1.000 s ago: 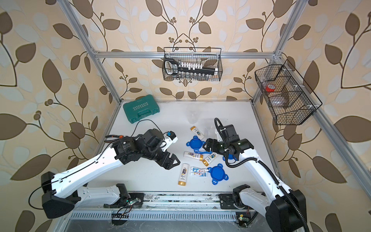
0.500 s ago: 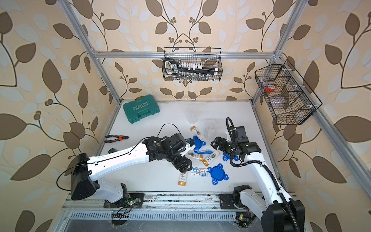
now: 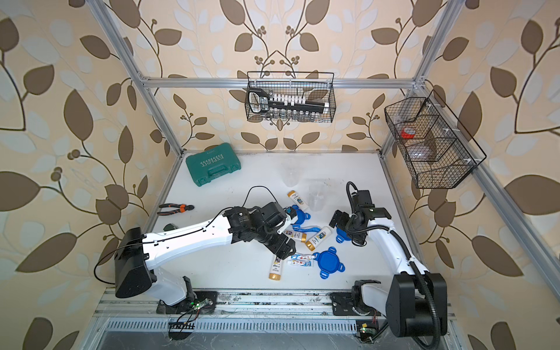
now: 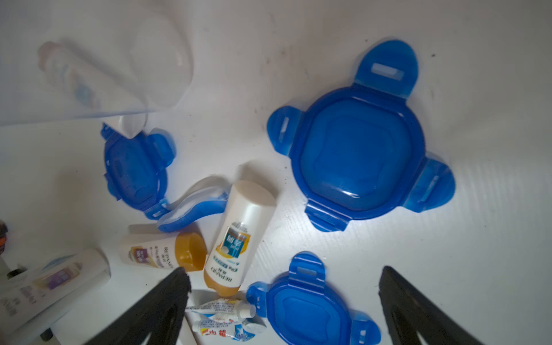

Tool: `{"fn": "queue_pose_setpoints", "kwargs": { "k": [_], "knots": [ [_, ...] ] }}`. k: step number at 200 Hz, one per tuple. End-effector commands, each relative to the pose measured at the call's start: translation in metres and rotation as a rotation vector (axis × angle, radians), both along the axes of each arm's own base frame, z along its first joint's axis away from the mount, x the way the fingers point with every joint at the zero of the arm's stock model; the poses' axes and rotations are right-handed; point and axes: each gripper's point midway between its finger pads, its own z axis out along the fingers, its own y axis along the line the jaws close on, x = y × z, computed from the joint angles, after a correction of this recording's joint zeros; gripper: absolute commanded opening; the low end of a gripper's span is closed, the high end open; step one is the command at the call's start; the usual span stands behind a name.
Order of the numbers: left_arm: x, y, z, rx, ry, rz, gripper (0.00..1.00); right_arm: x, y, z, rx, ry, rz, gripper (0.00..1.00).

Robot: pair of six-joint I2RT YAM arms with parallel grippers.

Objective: Pack away toiletry kits
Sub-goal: Adjust the lid at the center of the board.

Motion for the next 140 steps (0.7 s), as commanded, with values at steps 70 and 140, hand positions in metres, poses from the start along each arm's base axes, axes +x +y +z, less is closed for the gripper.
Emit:
{"fn": "queue_pose_setpoints", "kwargs": {
  "k": [70,140],
  "knots": [
    [0.018,0.028,0.052,-0.181,-0.069,0.115,0.99,0.028,-0.038,-0.022,-0.118,0.065,-0.055,1.00],
    [0.052,0.057,0.073,-0.312,-0.025,0.214,0.99,0.026,-0.035,-0.046,-0.208,0.138,0.006,1.00]
  ]
}}
